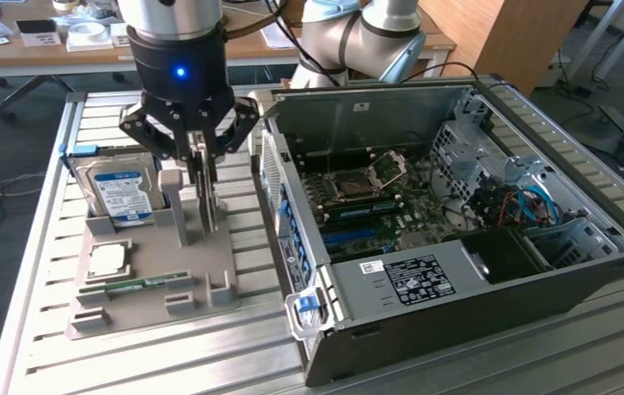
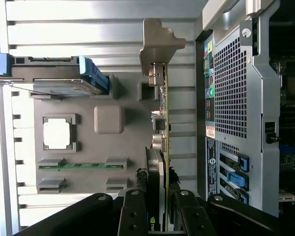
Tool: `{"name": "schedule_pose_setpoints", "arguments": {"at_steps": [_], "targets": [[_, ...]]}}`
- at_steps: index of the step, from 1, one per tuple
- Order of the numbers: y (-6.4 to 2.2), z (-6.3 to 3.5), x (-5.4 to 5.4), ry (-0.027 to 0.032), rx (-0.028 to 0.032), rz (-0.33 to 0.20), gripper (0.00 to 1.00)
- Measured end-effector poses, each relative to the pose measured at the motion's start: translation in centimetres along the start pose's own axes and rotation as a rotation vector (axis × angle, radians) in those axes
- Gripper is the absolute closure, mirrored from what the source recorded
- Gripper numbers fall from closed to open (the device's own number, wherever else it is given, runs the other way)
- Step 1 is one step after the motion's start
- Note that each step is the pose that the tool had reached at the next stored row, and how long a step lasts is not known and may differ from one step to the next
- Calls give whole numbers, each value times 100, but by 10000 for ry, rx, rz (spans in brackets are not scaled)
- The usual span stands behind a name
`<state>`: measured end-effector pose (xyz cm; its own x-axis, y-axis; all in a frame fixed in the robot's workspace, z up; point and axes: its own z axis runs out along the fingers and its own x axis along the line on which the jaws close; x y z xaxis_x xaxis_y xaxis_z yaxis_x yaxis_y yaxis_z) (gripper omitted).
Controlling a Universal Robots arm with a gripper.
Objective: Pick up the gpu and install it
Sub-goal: 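Pick up the gpu and move the gpu toward the slot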
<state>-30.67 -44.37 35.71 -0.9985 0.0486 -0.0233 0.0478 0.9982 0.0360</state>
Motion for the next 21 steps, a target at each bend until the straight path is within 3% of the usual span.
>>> {"name": "schedule_pose_setpoints", "arguments": {"at_steps": [21], "targets": [[18, -517, -12, 0, 0, 0, 73]]}}
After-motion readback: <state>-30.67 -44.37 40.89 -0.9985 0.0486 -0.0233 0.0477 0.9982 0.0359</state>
